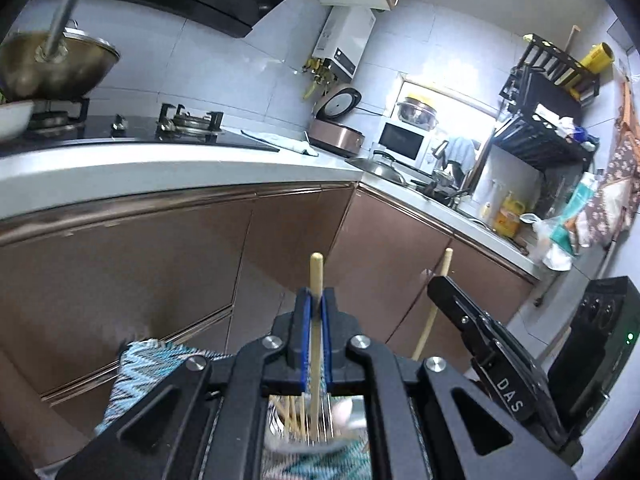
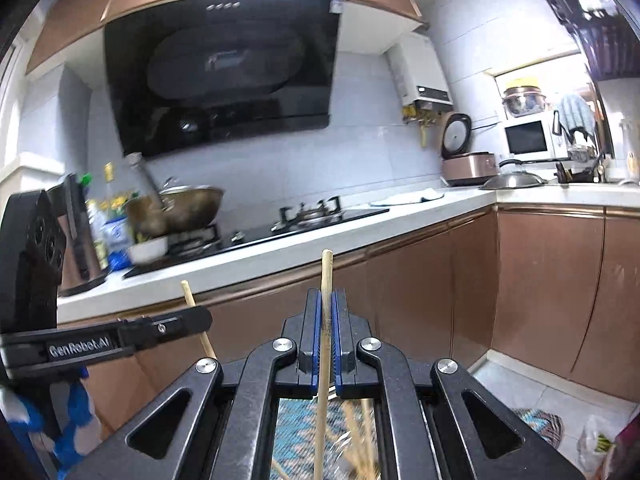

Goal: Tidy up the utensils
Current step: 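Carry both held chopsticks up over the glass holder with both grippers, then open both grippers to drop the chopsticks into the holder, then withdraw both grippers away from the holder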

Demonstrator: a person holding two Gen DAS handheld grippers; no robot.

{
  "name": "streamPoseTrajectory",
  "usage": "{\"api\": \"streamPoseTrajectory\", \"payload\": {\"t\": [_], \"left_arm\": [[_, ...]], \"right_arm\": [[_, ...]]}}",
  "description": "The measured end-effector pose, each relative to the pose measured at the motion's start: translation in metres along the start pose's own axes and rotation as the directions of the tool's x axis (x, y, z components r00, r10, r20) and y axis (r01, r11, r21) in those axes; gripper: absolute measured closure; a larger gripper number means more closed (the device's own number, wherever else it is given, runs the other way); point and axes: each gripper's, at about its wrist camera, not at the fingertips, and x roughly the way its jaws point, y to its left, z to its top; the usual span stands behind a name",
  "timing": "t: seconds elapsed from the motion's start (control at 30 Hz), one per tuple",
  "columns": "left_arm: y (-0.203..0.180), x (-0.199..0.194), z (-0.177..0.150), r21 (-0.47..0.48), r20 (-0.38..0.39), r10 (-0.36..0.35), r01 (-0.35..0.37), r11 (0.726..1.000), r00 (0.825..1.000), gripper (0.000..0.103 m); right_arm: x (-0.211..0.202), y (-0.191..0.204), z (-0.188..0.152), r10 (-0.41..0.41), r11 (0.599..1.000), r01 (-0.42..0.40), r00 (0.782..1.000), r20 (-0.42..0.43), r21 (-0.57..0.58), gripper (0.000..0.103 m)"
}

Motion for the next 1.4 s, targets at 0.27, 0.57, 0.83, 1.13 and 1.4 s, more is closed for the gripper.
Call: {"api": "streamPoseTrajectory", "payload": {"t": [0.27,0.57,0.83,1.13,1.4], "left_arm": [[0.012,0.071,-0.031,-0.016,-0.019,0.028,-0.028,0.999,0.999,0.098],[0.003,0.09,-0.078,0.084,0.007,0.086,-0.086,0.993,0.996,0.098],[0.002,0.044,-0.071,0.079,0.036,0.064,-0.067,0.995,0.997,0.095],[-0.007,-0.059,-0.06,0.084,0.11,0.082,-0.091,0.992,0.991,0.068],[-0.015,-0.151,-0.073,0.114,0.167,0.155,-0.176,0.978,0.974,0.048]], "right_arm": [[0.043,-0.031,-0.035,-0.041,0.999,0.041,0.999,0.031,-0.004,0.098],[0.051,-0.028,-0.081,-0.092,0.991,0.093,0.996,0.015,-0.092,0.098],[0.014,-0.024,-0.073,-0.117,0.99,0.12,0.992,0.038,-0.068,0.07],[-0.063,0.01,-0.039,-0.176,0.981,0.181,0.982,0.07,-0.072,0.043],[-0.139,0.053,-0.026,-0.19,0.976,0.197,0.978,0.086,-0.088,0.022]]}}
